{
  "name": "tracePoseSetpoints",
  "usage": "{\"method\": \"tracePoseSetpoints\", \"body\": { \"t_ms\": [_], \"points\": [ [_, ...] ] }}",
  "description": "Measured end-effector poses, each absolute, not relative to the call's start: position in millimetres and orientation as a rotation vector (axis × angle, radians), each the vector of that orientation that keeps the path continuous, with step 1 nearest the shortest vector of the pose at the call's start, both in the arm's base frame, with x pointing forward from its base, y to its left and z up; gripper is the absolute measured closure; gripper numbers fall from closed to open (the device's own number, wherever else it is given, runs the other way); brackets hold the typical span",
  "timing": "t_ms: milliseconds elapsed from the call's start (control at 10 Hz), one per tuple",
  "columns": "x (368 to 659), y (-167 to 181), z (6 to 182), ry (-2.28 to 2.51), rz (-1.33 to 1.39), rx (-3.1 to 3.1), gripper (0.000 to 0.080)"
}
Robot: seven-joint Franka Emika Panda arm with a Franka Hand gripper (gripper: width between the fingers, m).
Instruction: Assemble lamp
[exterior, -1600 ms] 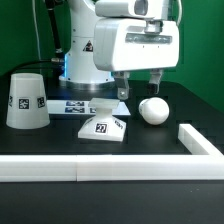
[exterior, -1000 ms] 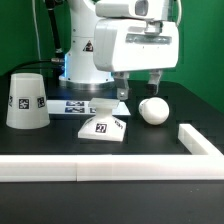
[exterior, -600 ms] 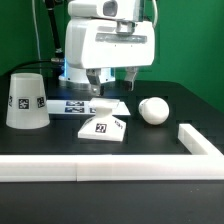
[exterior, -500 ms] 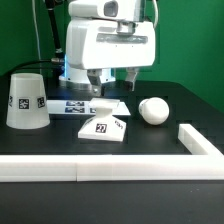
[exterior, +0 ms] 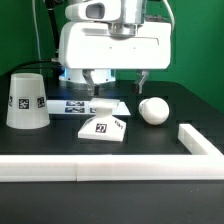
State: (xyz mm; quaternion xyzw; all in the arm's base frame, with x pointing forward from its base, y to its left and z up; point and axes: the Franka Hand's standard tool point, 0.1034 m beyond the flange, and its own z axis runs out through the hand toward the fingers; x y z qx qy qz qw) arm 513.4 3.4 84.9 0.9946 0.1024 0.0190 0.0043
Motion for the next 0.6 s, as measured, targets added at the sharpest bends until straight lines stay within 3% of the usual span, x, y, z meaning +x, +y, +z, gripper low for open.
{"method": "tracePoseSetpoints", "body": {
  "t_ms": [600],
  "points": [
    [506.9,-5.5,78.8,-0.291,0.043,3.188,0.0100]
  ]
}}
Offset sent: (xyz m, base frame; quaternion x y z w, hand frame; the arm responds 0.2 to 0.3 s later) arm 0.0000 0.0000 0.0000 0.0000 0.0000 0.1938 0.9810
